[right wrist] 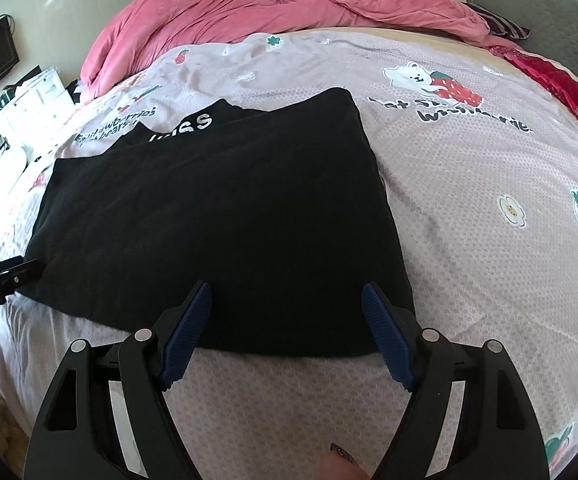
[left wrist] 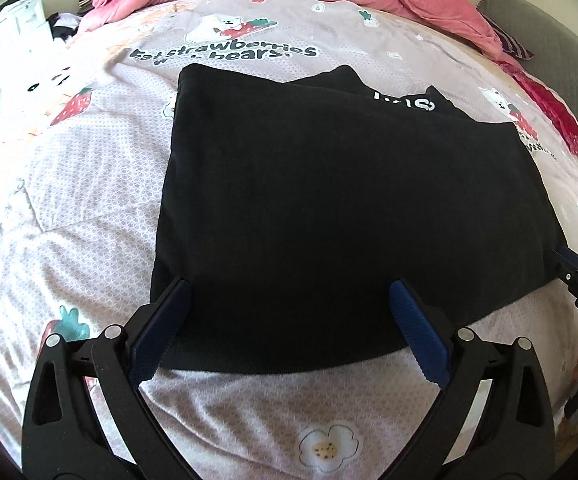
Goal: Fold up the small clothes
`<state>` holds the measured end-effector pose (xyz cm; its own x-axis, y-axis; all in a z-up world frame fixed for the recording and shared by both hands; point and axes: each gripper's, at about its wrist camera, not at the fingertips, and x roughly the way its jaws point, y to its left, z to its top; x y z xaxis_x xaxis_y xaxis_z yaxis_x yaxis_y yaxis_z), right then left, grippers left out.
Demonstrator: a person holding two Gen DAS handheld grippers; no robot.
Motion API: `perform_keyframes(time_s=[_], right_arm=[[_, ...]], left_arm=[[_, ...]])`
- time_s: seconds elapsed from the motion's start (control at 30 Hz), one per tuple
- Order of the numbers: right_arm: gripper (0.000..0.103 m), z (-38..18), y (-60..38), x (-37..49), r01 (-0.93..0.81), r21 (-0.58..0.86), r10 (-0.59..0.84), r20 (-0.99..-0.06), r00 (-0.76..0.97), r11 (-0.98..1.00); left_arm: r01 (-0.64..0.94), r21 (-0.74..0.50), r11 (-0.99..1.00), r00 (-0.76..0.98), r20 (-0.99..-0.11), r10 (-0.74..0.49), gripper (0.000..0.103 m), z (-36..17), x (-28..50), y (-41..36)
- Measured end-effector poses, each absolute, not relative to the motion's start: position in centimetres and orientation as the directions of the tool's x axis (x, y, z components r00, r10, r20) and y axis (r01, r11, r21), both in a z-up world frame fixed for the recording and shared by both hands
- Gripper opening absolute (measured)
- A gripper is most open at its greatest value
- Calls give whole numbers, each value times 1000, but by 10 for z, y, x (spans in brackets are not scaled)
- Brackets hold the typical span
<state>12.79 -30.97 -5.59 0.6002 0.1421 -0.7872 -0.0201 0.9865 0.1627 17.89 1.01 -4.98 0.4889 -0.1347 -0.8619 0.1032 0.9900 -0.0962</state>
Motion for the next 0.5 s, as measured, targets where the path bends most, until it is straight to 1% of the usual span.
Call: perform_keyframes(time_s=[0.5], right_arm=[[76, -53, -307, 113, -8, 157, 132, -800, 586, 988]], left_arm=[[77, -121, 990, 484, -863, -143, 93, -41, 162, 27]])
